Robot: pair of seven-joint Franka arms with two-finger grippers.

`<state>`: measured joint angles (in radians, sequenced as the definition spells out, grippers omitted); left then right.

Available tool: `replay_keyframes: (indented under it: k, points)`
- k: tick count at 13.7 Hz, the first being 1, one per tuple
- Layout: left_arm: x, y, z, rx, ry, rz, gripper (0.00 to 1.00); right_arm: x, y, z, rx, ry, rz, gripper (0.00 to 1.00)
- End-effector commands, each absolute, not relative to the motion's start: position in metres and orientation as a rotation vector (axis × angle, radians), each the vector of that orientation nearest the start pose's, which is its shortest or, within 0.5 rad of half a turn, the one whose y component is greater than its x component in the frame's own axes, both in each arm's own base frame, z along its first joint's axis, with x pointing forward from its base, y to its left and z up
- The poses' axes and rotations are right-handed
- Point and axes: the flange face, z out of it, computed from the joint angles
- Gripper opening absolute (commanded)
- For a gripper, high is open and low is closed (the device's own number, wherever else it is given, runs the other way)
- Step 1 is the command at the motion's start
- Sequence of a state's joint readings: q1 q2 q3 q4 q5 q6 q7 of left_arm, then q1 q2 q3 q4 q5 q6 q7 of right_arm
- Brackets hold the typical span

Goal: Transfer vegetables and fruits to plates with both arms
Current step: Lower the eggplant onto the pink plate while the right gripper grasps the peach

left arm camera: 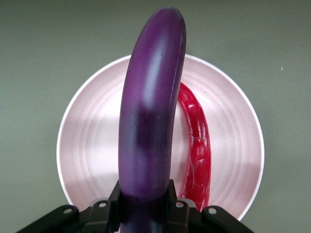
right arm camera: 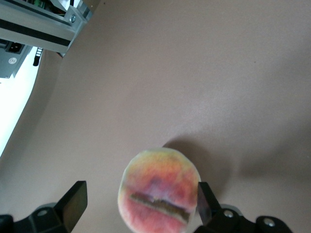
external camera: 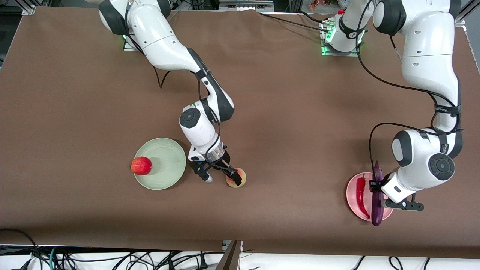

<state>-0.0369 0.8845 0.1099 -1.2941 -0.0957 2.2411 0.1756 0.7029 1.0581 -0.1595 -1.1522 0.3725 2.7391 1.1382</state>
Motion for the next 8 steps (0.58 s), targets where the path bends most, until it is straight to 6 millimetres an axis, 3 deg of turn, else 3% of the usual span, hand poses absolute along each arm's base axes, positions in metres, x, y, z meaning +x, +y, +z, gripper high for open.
replay_keyframes:
  k: [1,3,4,5,6,8]
  points:
    - [0.751,0.039,0.212,-3.137,0.143,-0.095,0.25,0.672,0.446,0.191,-2.427,0.995,-0.385,1.00]
    - [0.750,0.045,0.208,-3.139,0.125,-0.091,0.88,0.670,0.449,0.183,-2.423,0.993,-0.389,1.00]
    - [0.751,0.044,0.212,-3.145,0.109,-0.102,1.00,0.670,0.450,0.180,-2.420,0.989,-0.395,1.00]
    - [0.752,0.042,0.215,-3.161,0.091,-0.111,1.00,0.668,0.453,0.179,-2.424,0.982,-0.393,0.99]
    - [0.754,0.041,0.219,-3.164,0.086,-0.121,1.00,0.668,0.453,0.181,-2.427,0.975,-0.399,0.89]
    - [0.757,0.028,0.230,-3.167,0.108,-0.138,1.00,0.669,0.453,0.184,-2.435,0.949,-0.411,0.47]
